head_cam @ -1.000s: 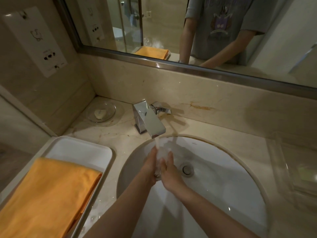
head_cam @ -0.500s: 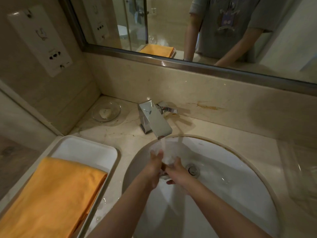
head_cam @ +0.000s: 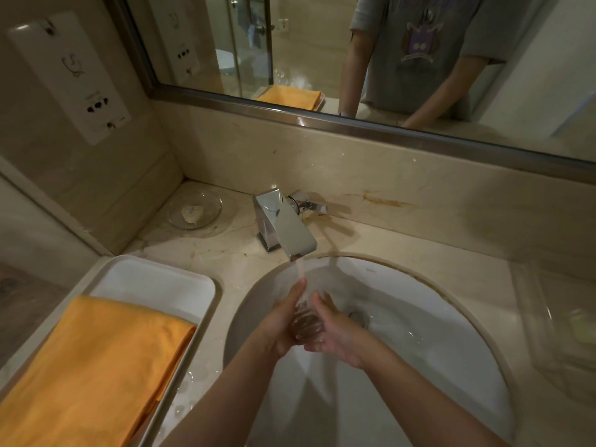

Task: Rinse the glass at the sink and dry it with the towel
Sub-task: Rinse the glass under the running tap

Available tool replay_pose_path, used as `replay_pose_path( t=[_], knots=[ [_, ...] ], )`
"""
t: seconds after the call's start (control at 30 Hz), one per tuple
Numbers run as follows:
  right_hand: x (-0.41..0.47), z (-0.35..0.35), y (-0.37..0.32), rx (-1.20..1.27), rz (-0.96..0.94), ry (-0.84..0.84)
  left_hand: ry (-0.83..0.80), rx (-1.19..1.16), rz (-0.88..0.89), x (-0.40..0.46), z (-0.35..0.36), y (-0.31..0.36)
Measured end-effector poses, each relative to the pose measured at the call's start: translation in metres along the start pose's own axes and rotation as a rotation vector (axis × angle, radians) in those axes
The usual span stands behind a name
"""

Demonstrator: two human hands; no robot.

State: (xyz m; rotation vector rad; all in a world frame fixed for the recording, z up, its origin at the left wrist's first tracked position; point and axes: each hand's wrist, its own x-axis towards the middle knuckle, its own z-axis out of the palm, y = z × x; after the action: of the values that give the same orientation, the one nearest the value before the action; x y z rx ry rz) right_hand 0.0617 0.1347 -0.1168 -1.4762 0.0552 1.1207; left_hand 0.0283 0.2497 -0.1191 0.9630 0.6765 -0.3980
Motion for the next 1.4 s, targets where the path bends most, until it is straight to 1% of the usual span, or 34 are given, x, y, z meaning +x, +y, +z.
replay_pose_path(
  t=[0.07,0.13,0.23,0.33,0.4,0.5,0.67,0.73,0.83,0.9,1.0,1.07,1.13,1.17,1.23,1.3,1.4],
  knots=[
    [-0.001,0.005,-0.003,-0.159,-0.008,0.103,0.088,-0.033,0.003,0.002,0.002,-0.002],
    [-0.004,0.009,-0.004,-0.301,-0.063,0.206,0.183,-0.033,0.051,0.007,0.002,-0.004],
    [-0.007,0.015,-0.002,-0.429,-0.151,0.288,0.269,-0.009,0.084,0.013,0.004,-0.004],
    [-0.01,0.022,-0.006,-0.487,-0.189,0.241,0.314,0.005,0.087,0.012,0.005,-0.001],
    [-0.011,0.025,-0.01,-0.484,-0.179,0.199,0.337,-0.015,0.136,0.012,0.005,0.002],
    [-0.008,0.025,-0.014,-0.516,-0.161,0.162,0.319,-0.03,0.214,0.012,0.004,0.002],
    [0.006,0.021,-0.019,-0.427,-0.14,0.272,0.189,0.105,0.2,0.001,0.007,0.002],
    [0.0,0.018,-0.024,-0.342,-0.148,0.254,0.115,0.135,0.225,-0.004,0.005,0.006],
    [-0.006,0.013,-0.024,-0.119,-0.135,0.177,-0.031,0.177,0.248,-0.013,0.004,0.013],
    [-0.009,0.013,-0.025,-0.011,-0.119,0.131,-0.065,0.138,0.225,-0.014,0.005,0.015],
    [-0.015,0.012,-0.026,0.198,-0.084,0.033,-0.103,0.04,0.139,-0.012,0.006,0.019],
    [-0.02,0.011,-0.025,0.32,-0.081,-0.031,-0.106,-0.059,0.1,-0.009,0.007,0.021],
    [-0.02,0.012,-0.023,0.378,-0.084,-0.052,-0.092,-0.131,0.077,-0.006,0.01,0.021],
    [-0.019,0.013,-0.023,0.362,-0.09,-0.035,-0.084,-0.157,0.076,-0.006,0.011,0.02],
    [-0.018,0.016,-0.025,0.248,-0.111,0.042,-0.054,-0.132,0.073,-0.004,0.011,0.017],
    [-0.015,0.018,-0.024,0.076,-0.132,0.097,-0.029,-0.041,0.111,-0.005,0.012,0.011],
    [-0.012,0.017,-0.02,-0.158,-0.14,0.203,0.055,0.159,0.21,-0.005,0.017,0.004]
  ],
)
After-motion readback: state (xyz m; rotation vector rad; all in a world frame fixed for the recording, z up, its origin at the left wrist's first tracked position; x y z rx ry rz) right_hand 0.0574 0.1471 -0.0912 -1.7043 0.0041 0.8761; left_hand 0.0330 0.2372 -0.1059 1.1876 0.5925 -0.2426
